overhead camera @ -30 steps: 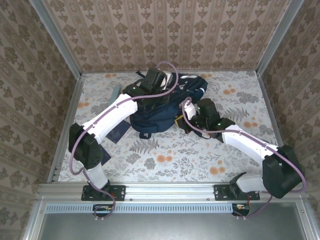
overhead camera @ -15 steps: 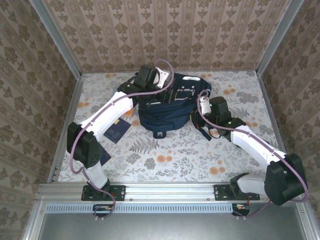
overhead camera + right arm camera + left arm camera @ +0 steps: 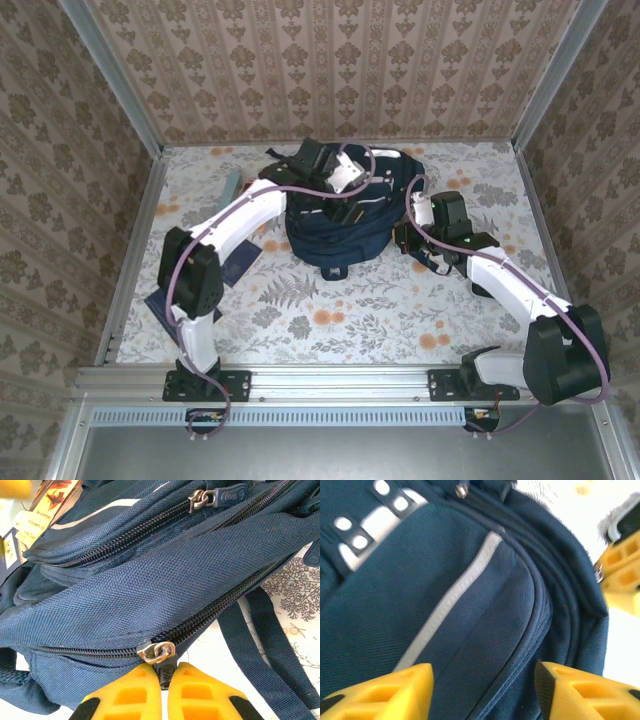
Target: Pack the student bag
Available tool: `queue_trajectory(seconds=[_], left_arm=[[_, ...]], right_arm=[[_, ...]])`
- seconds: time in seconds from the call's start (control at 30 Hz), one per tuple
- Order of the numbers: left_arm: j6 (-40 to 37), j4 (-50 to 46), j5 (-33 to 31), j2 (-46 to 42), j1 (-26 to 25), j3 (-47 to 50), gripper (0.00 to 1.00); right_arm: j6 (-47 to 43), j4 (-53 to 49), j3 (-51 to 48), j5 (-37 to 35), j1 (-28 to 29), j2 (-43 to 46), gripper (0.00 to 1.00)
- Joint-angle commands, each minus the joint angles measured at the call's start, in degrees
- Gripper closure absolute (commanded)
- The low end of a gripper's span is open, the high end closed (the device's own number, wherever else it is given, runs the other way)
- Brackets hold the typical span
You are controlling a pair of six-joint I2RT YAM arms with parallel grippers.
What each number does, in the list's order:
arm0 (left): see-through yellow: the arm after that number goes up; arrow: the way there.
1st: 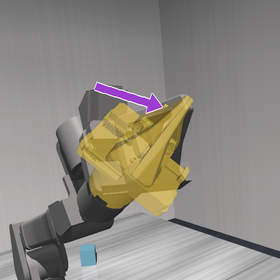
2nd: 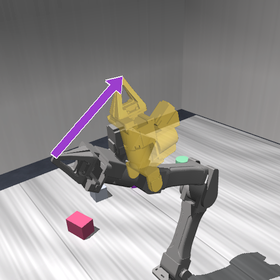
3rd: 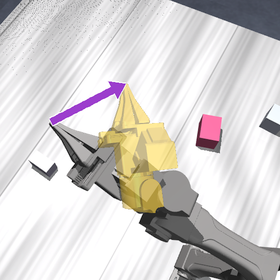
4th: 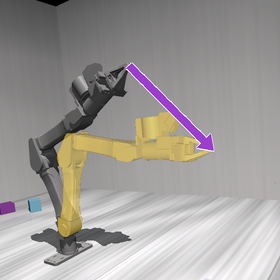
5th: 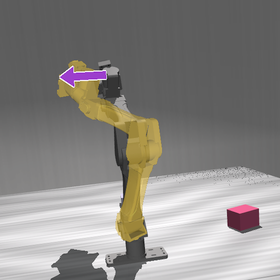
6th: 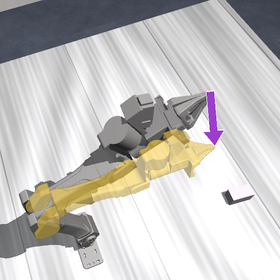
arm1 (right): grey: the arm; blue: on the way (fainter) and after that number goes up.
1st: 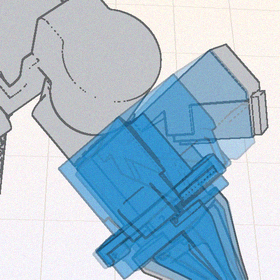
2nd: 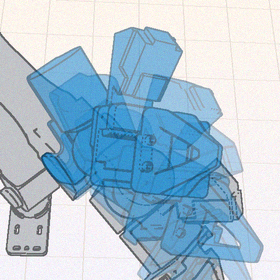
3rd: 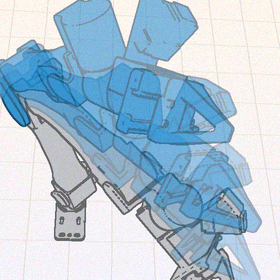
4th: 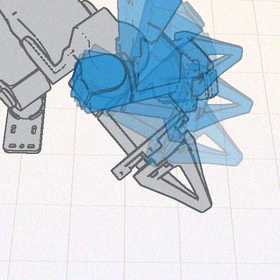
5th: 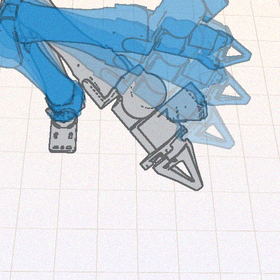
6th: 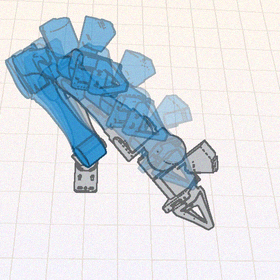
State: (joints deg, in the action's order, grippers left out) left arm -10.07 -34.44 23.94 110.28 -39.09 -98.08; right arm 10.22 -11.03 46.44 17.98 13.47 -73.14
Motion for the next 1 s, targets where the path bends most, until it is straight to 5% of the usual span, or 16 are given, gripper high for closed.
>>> queue_trajectory(seconds=[0.0,0.23,0.63,0.8,0.97], left_arm=[[-8.55,-5.86,-0.71,2.95,-1.58,-4.49,0.48],[-14.78,-10.89,2.48,6.66,-1.86,-8.67,0.47],[-13.4,-8.81,-0.16,9.45,-1.55,-9.39,0.54],[-12.1,-6.25,0.73,8.21,-0.45,-5.48,0.46],[-14.45,-5.9,-2.34,8.13,-2.47,-2.75,0.43]], right_arm=[[-1.17,1.19,0.32,2.06,-0.4,0.24,1.0],[-1.08,1.11,-0.12,2.38,-0.67,0.28,1.0],[-0.33,0.72,-0.95,1.09,-0.81,1.15,1.0],[3.87,0.92,-3.15,-0.36,-1.56,0.84,0.99],[12.63,1.46,-5.74,-2.6,-4.95,0.63,0.72]])
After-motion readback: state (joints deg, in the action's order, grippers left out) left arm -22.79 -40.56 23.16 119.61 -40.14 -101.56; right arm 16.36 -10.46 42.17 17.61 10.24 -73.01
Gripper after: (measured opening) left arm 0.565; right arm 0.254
